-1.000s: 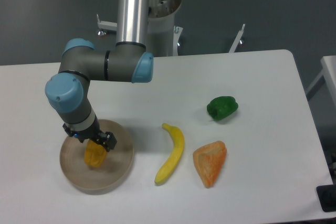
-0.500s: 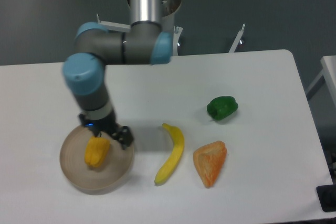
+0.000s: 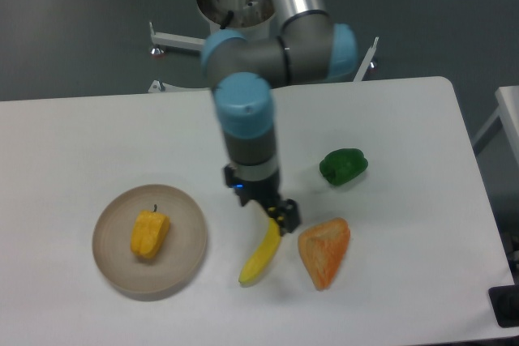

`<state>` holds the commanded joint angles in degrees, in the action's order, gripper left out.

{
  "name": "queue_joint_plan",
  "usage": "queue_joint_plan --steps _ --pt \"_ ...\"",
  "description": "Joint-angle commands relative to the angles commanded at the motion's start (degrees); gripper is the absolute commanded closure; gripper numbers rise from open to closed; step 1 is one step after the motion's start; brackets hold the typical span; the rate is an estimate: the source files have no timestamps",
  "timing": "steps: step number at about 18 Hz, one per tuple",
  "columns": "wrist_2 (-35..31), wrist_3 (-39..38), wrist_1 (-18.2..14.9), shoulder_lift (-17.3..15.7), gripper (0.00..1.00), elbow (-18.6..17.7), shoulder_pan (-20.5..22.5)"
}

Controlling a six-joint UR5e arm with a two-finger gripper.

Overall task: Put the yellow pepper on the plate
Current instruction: 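Lift the open gripper and move it toward the orange wedge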

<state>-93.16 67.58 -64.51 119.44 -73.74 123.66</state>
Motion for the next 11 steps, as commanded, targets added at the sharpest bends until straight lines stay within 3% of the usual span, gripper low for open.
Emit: queue_joint_plan --steps 4,11 --pt "-0.09 1.06 0.26 1.14 0.0 1.76 0.53" --pt "-0.09 0.98 1.14 1.58 0.0 1.67 0.44"
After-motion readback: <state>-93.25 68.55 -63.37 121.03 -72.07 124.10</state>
